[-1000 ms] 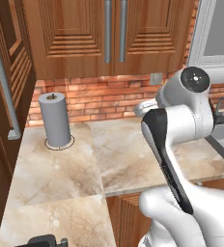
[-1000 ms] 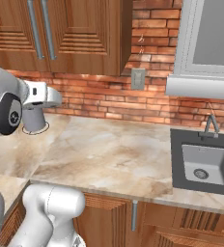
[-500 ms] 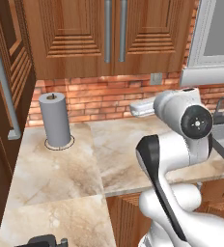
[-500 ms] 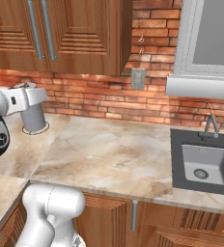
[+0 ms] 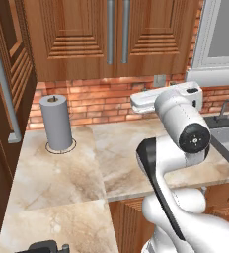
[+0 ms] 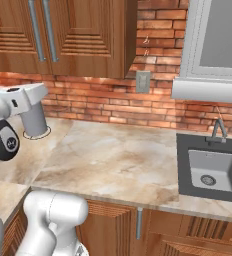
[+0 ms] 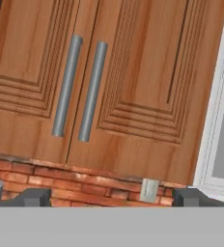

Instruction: Move the mayonnaise and condiment bottle from the cabinet to the dining counter.

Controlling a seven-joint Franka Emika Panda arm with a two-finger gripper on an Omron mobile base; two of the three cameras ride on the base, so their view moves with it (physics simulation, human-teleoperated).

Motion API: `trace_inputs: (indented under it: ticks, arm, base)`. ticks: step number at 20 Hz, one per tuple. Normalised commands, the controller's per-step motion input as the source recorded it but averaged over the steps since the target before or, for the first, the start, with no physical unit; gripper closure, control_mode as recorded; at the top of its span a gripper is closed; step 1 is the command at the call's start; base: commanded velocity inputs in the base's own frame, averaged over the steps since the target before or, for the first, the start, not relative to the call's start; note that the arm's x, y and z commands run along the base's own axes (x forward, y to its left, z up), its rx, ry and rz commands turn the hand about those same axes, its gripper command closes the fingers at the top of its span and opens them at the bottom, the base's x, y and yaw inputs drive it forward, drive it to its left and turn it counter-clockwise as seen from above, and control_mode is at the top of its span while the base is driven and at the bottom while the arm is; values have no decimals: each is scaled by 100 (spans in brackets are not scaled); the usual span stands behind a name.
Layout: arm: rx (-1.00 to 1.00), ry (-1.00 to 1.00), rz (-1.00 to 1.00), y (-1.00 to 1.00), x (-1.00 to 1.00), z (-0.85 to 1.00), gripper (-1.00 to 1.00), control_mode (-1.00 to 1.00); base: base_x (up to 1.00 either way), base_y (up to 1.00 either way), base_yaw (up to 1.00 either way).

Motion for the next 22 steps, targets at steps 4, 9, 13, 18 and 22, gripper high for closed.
trace_inputs:
  ticks: [4, 9, 13, 18, 22]
  arm:
    - [0, -9, -1, 0, 34, 32, -100, -100]
    - [0, -2, -1, 8, 49, 26, -100, -100]
    - [0, 0, -2, 18, 49, 24, -100, -100]
    - [0, 0, -3, 15, 47, 16, -100, -100]
    - [1, -2, -2, 8, 42, 16, -100, -100]
  base:
    - [0, 0, 0]
    - [0, 0, 0]
    - [0, 0, 0]
    - [0, 0, 0]
    - [0, 0, 0]
